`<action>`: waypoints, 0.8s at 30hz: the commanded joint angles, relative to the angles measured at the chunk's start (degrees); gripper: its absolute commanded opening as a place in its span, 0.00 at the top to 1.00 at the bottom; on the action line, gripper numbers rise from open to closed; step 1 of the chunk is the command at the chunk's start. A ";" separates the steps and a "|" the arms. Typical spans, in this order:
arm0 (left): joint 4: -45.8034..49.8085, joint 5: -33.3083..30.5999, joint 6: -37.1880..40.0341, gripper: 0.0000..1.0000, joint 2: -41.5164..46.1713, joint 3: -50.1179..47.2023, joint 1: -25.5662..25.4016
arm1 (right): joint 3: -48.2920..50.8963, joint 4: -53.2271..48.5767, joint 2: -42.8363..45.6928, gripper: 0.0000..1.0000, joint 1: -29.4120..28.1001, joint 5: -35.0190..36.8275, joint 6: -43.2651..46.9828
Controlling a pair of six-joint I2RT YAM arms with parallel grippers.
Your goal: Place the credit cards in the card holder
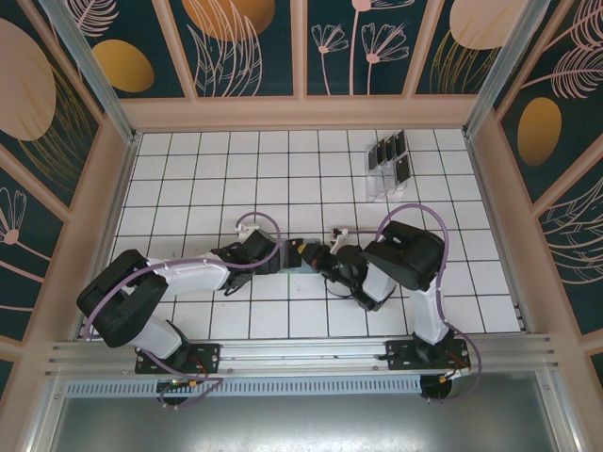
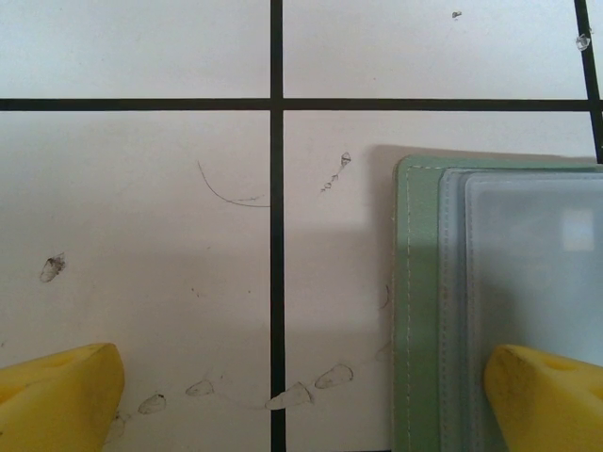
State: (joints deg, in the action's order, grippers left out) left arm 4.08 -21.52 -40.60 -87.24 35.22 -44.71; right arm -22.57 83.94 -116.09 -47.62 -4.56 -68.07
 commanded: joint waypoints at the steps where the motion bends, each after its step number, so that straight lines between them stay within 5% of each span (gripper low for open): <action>1: 6.47 1.75 2.02 0.02 -1.21 -2.36 -0.46 | -0.12 -7.30 -2.30 1.00 -0.64 0.95 0.94; 14: 6.21 2.03 1.60 0.01 0.02 -2.00 -0.41 | 0.15 -20.70 8.71 0.63 1.63 1.03 5.02; 24: 5.24 1.97 1.18 0.01 2.72 0.26 -0.35 | -8.60 -45.87 17.96 0.53 1.83 2.67 14.88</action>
State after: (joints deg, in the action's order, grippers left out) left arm 5.02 -19.75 -40.58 -85.76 34.92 -44.82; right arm -28.71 51.16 -100.82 -46.44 -4.43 -58.63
